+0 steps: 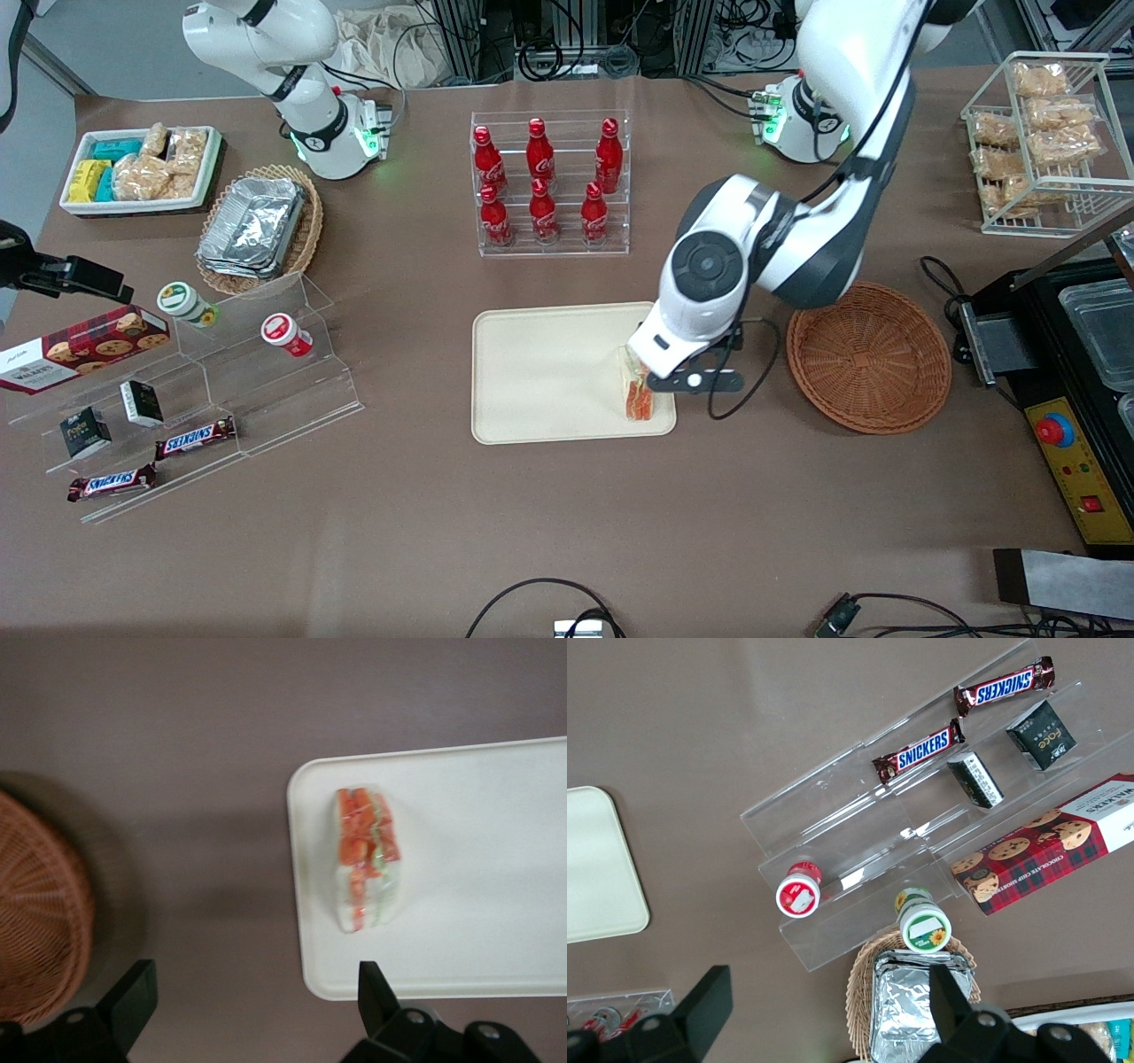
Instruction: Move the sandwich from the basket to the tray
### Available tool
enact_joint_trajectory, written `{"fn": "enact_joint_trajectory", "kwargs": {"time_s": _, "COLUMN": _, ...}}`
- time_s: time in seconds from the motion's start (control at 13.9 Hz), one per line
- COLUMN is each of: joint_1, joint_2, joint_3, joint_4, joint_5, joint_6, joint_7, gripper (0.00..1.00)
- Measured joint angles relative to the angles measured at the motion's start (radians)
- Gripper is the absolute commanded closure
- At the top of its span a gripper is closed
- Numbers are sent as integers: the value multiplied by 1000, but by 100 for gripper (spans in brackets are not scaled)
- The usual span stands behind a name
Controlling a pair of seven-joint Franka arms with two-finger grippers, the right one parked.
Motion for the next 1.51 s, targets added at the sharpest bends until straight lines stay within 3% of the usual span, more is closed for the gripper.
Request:
{"fn": "enact_joint_trajectory", "kwargs": {"time_s": 0.36, "joint_1": 44, "joint_2": -230, "joint_3": 32, "joint_4": -223, "joint_5": 0, "joint_6": 5, "joint_7": -1, "gripper": 0}}
{"fn": "enact_joint_trajectory", "kwargs": {"time_s": 0.72, "joint_1": 46, "joint_2": -329, "joint_3": 117, "joint_4": -270, "joint_5": -2, "joint_6": -17, "joint_7": 12, "gripper": 0}}
{"fn": "enact_joint_trajectory", "kwargs": {"time_s": 1.51, "joint_1": 51, "joint_2": -450, "joint_3": 489, "joint_4": -233, "joint_5": -48, "joint_6": -190, "joint_7": 478, "gripper": 0}}
